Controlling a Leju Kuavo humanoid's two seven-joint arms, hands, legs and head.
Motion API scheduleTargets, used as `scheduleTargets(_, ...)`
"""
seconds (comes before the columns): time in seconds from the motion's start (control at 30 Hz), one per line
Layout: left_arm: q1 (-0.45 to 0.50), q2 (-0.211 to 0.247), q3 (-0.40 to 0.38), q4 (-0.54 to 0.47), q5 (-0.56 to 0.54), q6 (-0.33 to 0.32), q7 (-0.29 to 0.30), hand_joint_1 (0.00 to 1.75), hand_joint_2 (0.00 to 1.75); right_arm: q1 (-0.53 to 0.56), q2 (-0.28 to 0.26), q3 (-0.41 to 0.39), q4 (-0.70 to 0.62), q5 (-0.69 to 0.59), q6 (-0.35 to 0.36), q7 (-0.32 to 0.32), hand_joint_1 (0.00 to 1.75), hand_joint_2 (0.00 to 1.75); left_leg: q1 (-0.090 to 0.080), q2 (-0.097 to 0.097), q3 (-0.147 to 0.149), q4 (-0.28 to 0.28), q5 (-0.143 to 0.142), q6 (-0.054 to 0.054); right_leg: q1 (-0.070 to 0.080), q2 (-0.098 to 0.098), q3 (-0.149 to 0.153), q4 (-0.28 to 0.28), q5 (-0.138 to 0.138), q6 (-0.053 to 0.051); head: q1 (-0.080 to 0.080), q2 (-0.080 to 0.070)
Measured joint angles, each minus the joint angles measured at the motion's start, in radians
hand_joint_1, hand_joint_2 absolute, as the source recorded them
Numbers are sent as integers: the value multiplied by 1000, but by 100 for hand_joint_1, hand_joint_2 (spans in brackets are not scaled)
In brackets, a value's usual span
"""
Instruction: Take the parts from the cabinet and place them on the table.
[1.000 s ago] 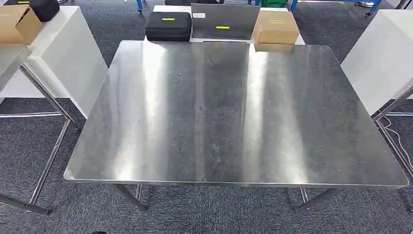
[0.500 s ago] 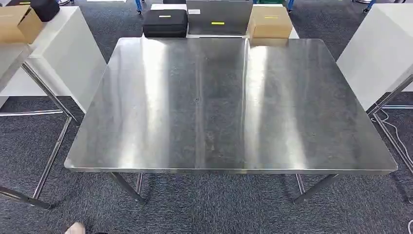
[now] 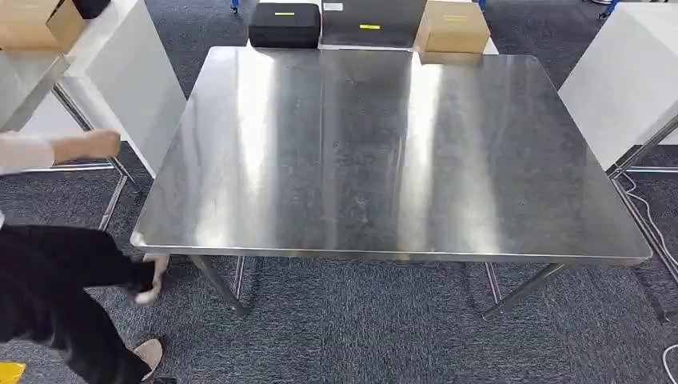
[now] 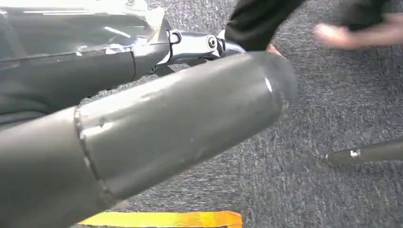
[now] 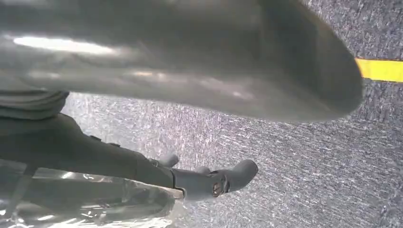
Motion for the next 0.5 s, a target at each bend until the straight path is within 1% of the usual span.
scheduleTargets(0.03,0,0,0,0,2,0,0,0,0,-1,-2,0,0,0,0,-1,0,0,0,0,-1,-3,8,-8,16,7,5,-11,7,-15,-3,0)
scheduleTargets(0.07,-1,1,0,0,3,0,-1,0,0,1,0,0,0,0,0,-2,0,0,-3,1,1,-3,17,-14,15,6,-11,-15,11,-20,-3,0)
scheduleTargets(0.1,-1,1,0,0,5,0,-1,0,0,1,-2,0,0,0,0,-2,0,0,-1,0,-1,-4,27,-19,18,5,-16,-7,15,-28,-5,0)
scheduleTargets(0.13,1,1,0,0,7,0,-1,0,0,2,-2,0,0,-1,0,-3,0,0,-1,-2,-1,-7,31,-26,16,5,-20,-9,20,-37,-7,0)
scheduleTargets(0.17,4,2,0,0,9,0,-1,0,0,2,0,0,0,-1,0,-5,0,0,6,-3,-9,1,24,-31,-7,2,-27,-12,33,-52,-5,0)
scheduleTargets(0.2,7,2,-1,0,9,0,-1,0,0,2,0,0,0,-1,0,-5,0,0,7,-2,-20,25,-26,-35,1,-1,-37,-11,42,-61,-11,0)
scheduleTargets(0.23,7,2,-1,0,9,0,-2,0,0,3,0,0,0,-1,0,-6,0,0,9,-3,-34,82,-100,-38,3,-3,-49,-11,52,-77,-12,0)
scheduleTargets(0.27,6,2,-1,0,10,0,-2,0,0,4,0,0,0,-1,0,-6,0,0,9,-4,-49,152,-157,-43,5,-5,-61,-11,61,-81,-13,0)
scheduleTargets(0.3,7,3,-1,0,10,1,-2,0,0,4,0,0,0,-1,0,-8,0,0,9,-3,-62,221,-198,-47,8,-7,-73,-10,71,-81,-12,0)
scheduleTargets(0.33,8,3,-1,0,10,1,-2,0,0,5,0,0,0,-1,0,-8,0,0,11,-3,-64,274,-209,-51,9,-7,-87,-8,82,-81,-13,0)
scheduleTargets(0.37,8,3,-1,0,10,1,-2,0,0,6,0,0,0,-1,0,-8,0,0,12,-3,-51,286,-188,-51,10,-8,-93,-5,91,-77,-13,0)
scheduleTargets(0.4,7,3,-1,0,10,1,-2,0,0,6,0,0,0,-1,0,-8,0,0,14,-3,-22,261,-154,-51,9,-7,-107,1,98,-73,-13,0)
scheduleTargets(0.43,7,3,-1,0,10,1,-2,0,0,7,0,0,0,-1,0,-8,0,0,15,-3,37,190,-112,-50,8,-7,-122,9,103,-70,-13,0)
scheduleTargets(0.47,6,4,-1,0,10,1,-2,0,0,8,0,0,0,-1,0,-8,0,0,16,-3,88,117,-96,-49,8,-7,-131,17,105,-67,-13,0)
scheduleTargets(0.5,4,4,-1,-1,10,1,-2,0,0,8,0,0,0,-1,0,-9,0,0,17,-4,138,37,-116,-44,9,-8,-138,24,108,-63,-14,0)
